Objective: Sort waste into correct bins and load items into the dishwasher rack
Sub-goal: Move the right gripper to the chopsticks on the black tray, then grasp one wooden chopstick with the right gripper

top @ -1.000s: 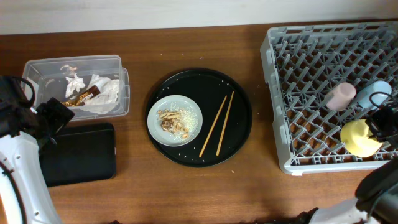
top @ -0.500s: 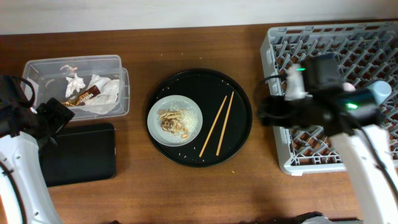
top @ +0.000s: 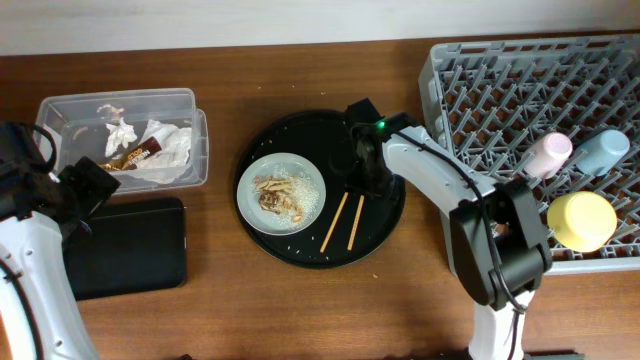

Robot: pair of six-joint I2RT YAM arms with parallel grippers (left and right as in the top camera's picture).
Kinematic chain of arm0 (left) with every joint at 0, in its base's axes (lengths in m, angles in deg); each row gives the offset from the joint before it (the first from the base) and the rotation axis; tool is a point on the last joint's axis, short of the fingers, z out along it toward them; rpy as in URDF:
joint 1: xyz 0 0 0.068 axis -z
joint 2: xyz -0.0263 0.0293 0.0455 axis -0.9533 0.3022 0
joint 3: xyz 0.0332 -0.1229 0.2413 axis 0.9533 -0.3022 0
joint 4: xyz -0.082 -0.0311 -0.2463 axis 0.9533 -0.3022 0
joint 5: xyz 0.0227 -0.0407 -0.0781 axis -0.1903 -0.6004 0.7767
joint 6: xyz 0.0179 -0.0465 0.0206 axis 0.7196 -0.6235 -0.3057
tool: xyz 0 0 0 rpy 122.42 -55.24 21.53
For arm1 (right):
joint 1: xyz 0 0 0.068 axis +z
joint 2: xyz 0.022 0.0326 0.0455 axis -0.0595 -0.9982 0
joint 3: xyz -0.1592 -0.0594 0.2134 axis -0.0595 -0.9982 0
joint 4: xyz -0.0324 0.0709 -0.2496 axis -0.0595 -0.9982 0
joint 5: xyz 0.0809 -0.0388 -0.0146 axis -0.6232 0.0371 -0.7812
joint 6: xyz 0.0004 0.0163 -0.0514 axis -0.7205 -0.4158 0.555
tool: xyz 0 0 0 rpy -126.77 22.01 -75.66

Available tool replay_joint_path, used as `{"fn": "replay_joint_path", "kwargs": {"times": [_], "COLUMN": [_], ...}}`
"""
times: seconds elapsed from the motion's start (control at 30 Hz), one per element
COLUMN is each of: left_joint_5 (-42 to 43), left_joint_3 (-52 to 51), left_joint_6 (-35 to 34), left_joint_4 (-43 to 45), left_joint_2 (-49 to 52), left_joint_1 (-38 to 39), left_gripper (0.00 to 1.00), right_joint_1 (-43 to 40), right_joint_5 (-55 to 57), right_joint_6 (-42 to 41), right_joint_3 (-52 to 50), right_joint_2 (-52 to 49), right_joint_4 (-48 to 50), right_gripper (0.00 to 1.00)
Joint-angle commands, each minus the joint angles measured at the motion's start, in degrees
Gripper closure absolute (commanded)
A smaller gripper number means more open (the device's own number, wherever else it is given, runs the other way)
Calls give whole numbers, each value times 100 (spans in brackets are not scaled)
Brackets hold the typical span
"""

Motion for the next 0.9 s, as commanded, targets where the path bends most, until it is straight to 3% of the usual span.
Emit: {"fn": "replay_joint_path", "kwargs": {"times": [0.0,0.3,0.4,0.47,0.6,0.67,0.7,0.77,0.83,0.87], "left_joint_5": [-42,-42,-42,-44,-42,-42,-44,-42,-44,-42], "left_joint_3": [68,68,68,68,68,68,68,68,70,68], "left_joint_6": [-50,-50,-50,-50,-50,-50,-50,-50,-50,-50], "left_joint_4": [-4,-7,-7,-4,-7,-7,-4,-4,-7,-4], "left_joint_2": [-50,-50,-50,-50,-50,-50,-50,-50,-50,-50], "left_joint_1": [-26,-26,-26,-26,-26,-26,-26,-26,-26,-26], "left_gripper": [1,1,1,1,1,1,1,1,1,1], "right_joint_1": [57,57,59,55,-2,-278,-372,-459,-275,-149], "right_joint_5": [149,216,190,-111,-114,-131,-136,-326,-328,-337], "right_joint_6": [-184,-208,-387,-372,-350,87,85,216,219,214], "right_joint_3": [-11,-326,-328,-323,-273,179,313,321,151,101], "right_joint_2": [-214,-216,-216,-212,-155,-72,-72,-79,-85,-85], "right_joint_4": [39,323,278,256,138,-315,-485,-540,-302,-166], "right_gripper": [43,55,64,76,83,94,94,81,55,53]}}
